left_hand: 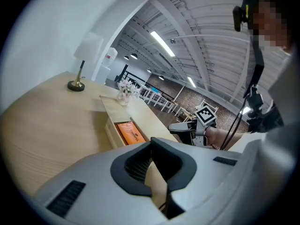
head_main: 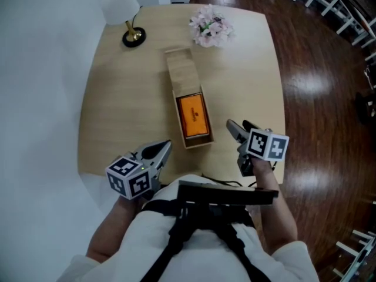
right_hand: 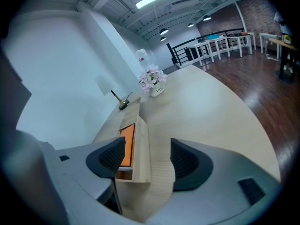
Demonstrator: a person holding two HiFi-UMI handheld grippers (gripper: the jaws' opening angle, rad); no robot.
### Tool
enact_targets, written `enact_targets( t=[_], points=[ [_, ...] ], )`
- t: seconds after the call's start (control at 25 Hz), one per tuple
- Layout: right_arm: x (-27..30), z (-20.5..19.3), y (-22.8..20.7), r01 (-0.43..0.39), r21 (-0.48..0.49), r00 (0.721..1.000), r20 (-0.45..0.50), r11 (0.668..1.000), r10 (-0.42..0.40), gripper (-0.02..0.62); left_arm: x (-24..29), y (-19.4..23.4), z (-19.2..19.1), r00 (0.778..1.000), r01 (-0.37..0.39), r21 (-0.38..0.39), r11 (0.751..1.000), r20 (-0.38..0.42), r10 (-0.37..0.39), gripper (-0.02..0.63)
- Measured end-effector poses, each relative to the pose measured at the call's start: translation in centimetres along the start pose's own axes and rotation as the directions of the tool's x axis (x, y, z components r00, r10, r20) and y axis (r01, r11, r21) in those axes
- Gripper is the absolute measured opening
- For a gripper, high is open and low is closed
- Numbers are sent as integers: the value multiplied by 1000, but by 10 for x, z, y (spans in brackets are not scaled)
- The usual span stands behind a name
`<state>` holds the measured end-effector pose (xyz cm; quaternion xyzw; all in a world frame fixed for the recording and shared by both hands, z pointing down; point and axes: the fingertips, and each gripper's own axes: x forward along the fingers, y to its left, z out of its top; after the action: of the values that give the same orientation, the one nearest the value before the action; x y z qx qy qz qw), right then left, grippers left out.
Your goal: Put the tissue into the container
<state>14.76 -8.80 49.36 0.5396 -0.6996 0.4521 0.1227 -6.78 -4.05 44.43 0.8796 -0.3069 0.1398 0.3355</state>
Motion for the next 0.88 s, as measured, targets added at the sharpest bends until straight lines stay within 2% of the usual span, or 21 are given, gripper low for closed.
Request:
enact_targets(
  t=[0.28, 0.44, 0.88],
  points=[
    [-31, 4, -17, 51, 30, 996, 75, 998, -53, 230, 3, -12, 2, 1000, 26, 13, 1000, -5, -25, -8],
    [-46, -1, -15, 49, 42, 991, 119, 998, -53, 162, 4, -21, 7, 998, 54, 24, 998, 14, -54, -8],
    [-71, -30, 2, 38, -48, 983, 181, 998, -28, 107, 9, -41, 5, 994, 112, 64, 992, -9, -111, -8]
  ],
)
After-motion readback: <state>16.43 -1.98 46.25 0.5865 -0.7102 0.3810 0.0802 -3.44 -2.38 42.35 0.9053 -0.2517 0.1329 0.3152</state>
